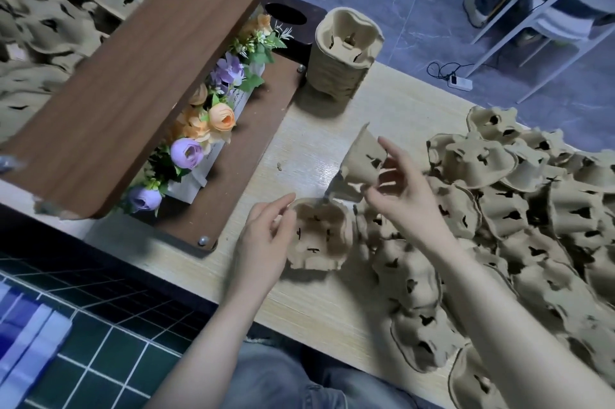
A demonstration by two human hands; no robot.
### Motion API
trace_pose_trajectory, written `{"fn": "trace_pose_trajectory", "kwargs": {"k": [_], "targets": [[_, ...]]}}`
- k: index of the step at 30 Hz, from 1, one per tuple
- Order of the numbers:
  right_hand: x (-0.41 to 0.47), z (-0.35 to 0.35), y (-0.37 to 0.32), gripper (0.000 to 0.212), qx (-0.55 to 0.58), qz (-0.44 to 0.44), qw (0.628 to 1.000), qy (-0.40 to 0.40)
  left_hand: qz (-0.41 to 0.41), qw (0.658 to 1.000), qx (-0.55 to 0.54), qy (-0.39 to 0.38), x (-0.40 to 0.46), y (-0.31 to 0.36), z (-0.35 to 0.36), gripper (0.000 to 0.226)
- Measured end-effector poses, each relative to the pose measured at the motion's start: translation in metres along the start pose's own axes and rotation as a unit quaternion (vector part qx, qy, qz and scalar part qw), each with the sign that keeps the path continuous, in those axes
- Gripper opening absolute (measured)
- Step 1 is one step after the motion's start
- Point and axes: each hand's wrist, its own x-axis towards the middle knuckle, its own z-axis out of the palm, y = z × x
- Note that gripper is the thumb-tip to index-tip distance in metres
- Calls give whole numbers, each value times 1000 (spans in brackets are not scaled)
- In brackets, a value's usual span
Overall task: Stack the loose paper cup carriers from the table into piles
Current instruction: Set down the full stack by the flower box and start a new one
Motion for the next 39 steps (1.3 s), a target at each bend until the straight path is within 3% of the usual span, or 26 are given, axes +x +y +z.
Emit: {"fn": "trace_pose_trajectory", "kwargs": {"k": [5, 9, 15, 19, 27, 34, 39], "targets": [[-41, 15, 5, 71, 127, 29, 990, -55, -141, 961, -204, -118, -3, 24, 4, 30], [-58, 20, 12, 72, 106, 38, 991, -67, -156, 949, -245, -125, -9, 24, 3, 25], [-79, 17, 7, 43, 101, 76, 992, -9, -124, 978, -165, -7, -11, 8, 0, 49], [-86, 28, 16, 34, 159, 103, 982, 10, -76, 995, -64, 1, -16, -1, 1, 55], [-82, 56, 44, 41, -1, 95, 992, 85, -6, 991, 130, 6, -17, -16, -1, 53], [-91, 57, 47, 42, -4, 119, 989, 89, 3, 987, 157, -37, -6, -24, -6, 53], [-103, 40, 42, 39, -103, 55, 980, 162, -33, 979, 134, -150, 9, -33, -8, 68]]}}
